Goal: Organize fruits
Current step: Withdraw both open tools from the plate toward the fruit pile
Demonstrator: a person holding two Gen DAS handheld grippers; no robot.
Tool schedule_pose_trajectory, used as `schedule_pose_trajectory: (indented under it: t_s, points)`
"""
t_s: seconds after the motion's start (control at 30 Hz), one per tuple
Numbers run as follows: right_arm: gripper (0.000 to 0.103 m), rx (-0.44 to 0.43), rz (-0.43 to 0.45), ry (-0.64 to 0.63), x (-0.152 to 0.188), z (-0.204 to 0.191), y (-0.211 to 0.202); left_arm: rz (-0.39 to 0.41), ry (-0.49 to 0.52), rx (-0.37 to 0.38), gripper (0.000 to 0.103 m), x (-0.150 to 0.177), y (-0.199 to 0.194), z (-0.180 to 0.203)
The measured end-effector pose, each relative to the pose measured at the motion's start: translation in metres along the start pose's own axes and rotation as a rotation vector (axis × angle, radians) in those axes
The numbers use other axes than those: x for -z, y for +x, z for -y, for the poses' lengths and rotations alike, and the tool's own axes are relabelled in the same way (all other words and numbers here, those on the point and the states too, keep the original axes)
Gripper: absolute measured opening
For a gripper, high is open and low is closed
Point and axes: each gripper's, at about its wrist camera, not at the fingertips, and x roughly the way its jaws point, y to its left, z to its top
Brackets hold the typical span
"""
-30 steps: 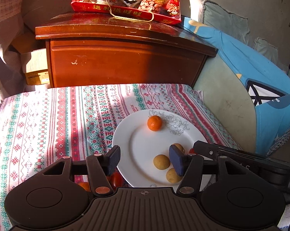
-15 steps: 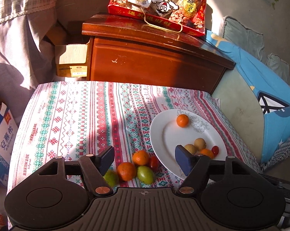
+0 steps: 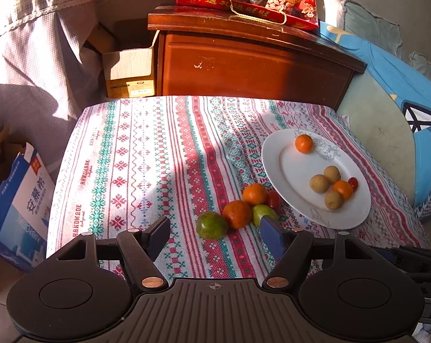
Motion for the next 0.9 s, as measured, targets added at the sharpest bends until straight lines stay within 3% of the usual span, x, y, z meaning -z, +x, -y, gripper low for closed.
schedule_pose_trajectory:
  t_s: [0.27,0.57,0.9]
  points:
    - [0.057,-0.01,-0.011,-0.015,0.001,-0.007,0.01,-0.061,-0.004,-0.02,0.07,0.01,0.014,-0.011]
    - [0.056,-0.008,-0.006,-0.053,0.001,-0.014,0.022,-0.043,0.035,-0.009,0.07,0.014,0.019,-0.008]
    - [0.039,-0.003,0.006,-0.113,-0.001,-0.019,0.036,-0.025,0.091,0.001,0.066,0.015,0.033,-0.002]
